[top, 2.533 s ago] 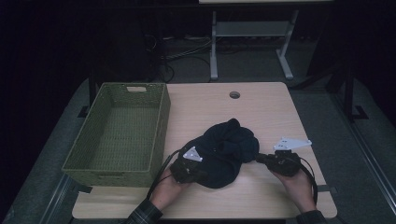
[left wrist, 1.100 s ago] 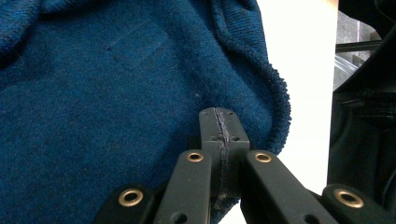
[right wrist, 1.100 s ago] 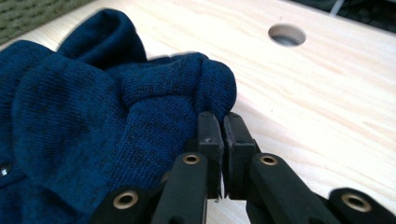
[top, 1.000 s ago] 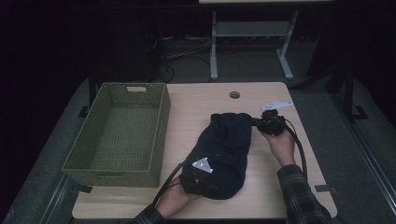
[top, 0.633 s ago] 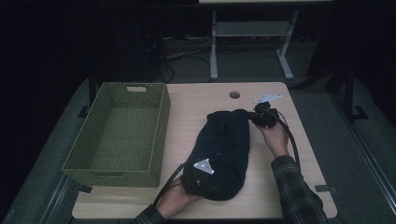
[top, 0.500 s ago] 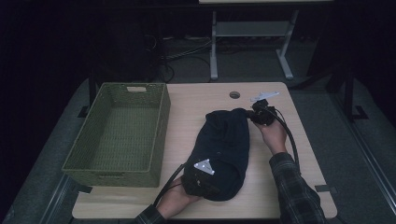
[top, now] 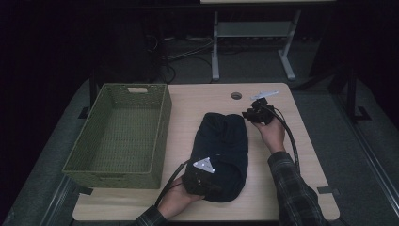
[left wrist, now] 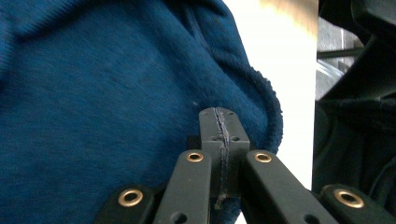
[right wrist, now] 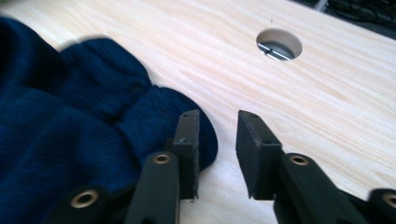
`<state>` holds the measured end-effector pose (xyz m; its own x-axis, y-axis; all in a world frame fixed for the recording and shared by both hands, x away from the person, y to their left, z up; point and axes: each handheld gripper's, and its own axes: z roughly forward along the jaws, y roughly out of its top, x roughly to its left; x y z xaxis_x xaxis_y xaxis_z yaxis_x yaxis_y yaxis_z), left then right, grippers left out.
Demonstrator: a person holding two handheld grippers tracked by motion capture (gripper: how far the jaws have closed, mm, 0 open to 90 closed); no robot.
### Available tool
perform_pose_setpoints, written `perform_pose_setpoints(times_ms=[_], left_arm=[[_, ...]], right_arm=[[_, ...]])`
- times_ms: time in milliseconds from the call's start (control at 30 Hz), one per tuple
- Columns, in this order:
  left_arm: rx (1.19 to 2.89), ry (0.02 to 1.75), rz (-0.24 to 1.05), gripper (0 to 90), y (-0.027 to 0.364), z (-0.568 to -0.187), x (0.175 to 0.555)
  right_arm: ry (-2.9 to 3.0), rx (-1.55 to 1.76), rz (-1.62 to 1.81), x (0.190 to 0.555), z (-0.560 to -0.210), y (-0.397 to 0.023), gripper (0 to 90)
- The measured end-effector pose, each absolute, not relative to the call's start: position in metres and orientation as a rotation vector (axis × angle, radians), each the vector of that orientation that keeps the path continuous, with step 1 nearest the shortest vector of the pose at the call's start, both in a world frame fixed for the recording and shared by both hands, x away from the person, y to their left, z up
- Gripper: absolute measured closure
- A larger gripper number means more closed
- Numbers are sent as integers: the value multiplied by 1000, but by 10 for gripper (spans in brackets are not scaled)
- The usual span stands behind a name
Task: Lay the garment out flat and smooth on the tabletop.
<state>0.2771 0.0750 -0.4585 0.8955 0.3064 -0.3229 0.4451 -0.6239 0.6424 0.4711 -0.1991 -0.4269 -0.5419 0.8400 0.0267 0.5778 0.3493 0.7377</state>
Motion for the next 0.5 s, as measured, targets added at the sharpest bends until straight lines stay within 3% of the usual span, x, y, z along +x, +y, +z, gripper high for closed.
perform_pose_setpoints(times_ms=[133, 333, 500], left_arm=[[2250, 567, -196, 898, 84, -449, 284], [2200, 632, -118, 899, 98, -437, 297], [2188, 691, -13, 900, 102, -429, 307]], right_arm=[[2251, 1257, 1088, 459, -417, -205, 687], [2332, 1215, 1126, 426, -411, -208, 890], [2372, 1176, 1119, 403, -414, -206, 899]])
